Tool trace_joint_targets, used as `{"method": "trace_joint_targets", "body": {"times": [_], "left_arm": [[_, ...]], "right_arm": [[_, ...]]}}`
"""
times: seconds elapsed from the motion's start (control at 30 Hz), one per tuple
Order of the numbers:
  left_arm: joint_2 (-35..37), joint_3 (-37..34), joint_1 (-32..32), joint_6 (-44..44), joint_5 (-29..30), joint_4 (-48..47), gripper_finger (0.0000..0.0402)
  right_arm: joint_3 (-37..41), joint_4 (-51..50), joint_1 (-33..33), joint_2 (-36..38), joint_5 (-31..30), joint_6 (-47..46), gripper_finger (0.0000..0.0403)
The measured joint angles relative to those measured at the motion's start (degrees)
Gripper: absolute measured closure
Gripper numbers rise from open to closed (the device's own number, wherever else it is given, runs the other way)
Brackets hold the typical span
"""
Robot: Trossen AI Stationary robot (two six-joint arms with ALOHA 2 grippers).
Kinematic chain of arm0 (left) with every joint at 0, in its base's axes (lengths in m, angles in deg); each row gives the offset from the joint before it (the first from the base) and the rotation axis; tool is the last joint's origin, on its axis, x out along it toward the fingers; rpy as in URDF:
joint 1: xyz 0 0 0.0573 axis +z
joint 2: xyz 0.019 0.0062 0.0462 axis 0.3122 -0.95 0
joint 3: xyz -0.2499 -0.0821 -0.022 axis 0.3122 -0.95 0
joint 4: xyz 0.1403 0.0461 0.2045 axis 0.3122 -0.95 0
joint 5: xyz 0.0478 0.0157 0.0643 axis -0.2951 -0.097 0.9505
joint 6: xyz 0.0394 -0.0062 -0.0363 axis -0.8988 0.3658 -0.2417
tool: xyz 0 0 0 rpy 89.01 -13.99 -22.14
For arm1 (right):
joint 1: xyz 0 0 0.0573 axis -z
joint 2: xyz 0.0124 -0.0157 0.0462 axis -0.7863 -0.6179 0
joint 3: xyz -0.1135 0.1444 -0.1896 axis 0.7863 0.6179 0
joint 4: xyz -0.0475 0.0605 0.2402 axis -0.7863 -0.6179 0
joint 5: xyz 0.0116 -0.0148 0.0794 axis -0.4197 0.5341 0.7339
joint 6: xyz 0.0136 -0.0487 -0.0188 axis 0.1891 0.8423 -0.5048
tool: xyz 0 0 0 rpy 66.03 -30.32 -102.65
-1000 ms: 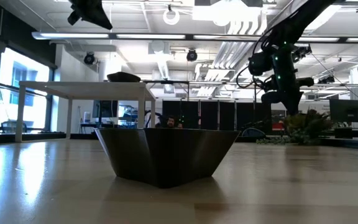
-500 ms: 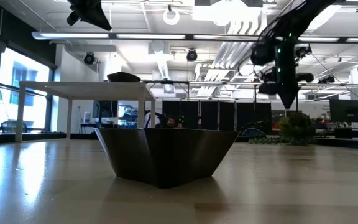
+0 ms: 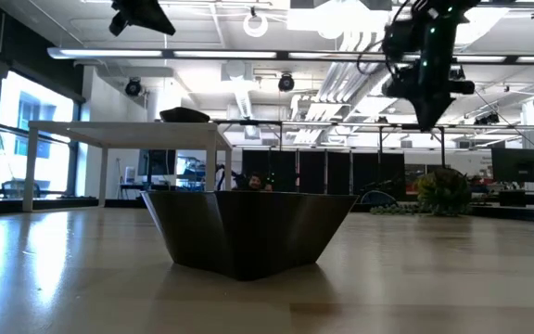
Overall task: Pick & Place Mini shaped plates
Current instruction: Stack the black leaf shaped plate on top of the other black leaf shaped plate on the shelf
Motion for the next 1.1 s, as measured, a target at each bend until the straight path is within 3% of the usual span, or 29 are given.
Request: {"method": "trace_joint_targets", "body": {"times": [0.13, 0.27, 1.1], "left_arm": [[0.00, 0.00, 0.00, -0.86, -0.32, -0.12, 0.0401], [0.00, 0.00, -0.02, -0.95, -1.04, -1.35, 0.0401], [0.48, -0.07, -0.02, -2.59, -3.65, -2.62, 0.0401]], "right_arm": [[-2.26, -4.34, 2.69, -5.34, -0.28, 0.62, 0.0290], [-3.82, -6.93, 5.26, -10.91, -1.56, 1.41, 0.0274], [-3.90, -5.18, 5.60, -21.96, -10.26, 1.44, 0.0320]]}}
